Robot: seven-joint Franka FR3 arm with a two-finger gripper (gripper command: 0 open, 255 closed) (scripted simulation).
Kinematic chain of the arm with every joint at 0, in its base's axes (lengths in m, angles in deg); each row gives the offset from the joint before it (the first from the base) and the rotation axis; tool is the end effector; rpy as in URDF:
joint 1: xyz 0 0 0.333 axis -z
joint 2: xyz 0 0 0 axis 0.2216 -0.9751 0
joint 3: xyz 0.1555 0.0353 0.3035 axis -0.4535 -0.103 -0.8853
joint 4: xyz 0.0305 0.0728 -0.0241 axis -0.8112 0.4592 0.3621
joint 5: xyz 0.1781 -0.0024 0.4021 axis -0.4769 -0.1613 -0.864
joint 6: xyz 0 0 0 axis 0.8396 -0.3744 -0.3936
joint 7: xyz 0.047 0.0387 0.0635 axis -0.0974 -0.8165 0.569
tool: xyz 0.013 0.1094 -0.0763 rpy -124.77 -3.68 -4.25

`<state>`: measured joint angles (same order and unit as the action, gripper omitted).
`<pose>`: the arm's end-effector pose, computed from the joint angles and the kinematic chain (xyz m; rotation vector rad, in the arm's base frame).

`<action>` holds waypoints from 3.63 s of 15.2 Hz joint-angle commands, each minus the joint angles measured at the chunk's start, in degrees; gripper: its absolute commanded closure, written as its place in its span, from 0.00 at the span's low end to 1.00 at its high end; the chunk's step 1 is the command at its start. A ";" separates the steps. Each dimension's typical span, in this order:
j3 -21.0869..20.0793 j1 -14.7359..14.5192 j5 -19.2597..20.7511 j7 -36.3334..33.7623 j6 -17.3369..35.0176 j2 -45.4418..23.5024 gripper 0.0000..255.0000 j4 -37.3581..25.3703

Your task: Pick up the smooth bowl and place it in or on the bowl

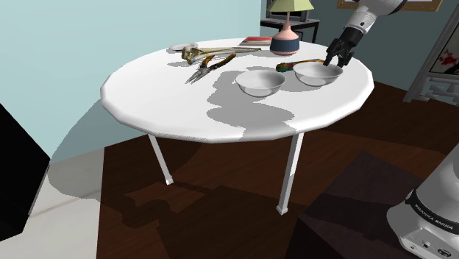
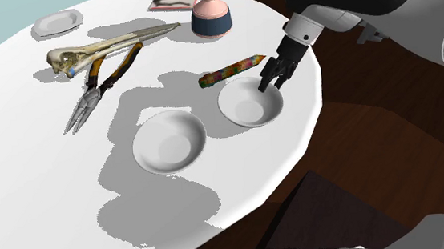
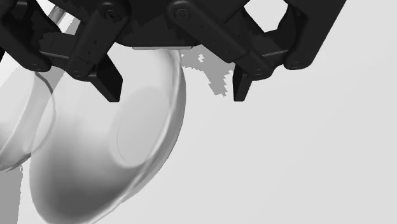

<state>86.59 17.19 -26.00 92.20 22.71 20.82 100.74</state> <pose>0.5131 -0.3282 0.4543 -2.5948 0.2677 -0.1022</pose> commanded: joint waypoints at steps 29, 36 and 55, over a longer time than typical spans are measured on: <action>-0.01 -0.15 0.82 -3.30 -4.84 1.35 1.00 -4.76; 0.18 0.21 0.84 -5.45 -9.54 1.39 1.00 -9.88; -6.63 -7.90 1.08 -20.99 -6.21 6.43 1.00 -10.41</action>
<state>80.74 10.15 -25.10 72.69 15.57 26.47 89.64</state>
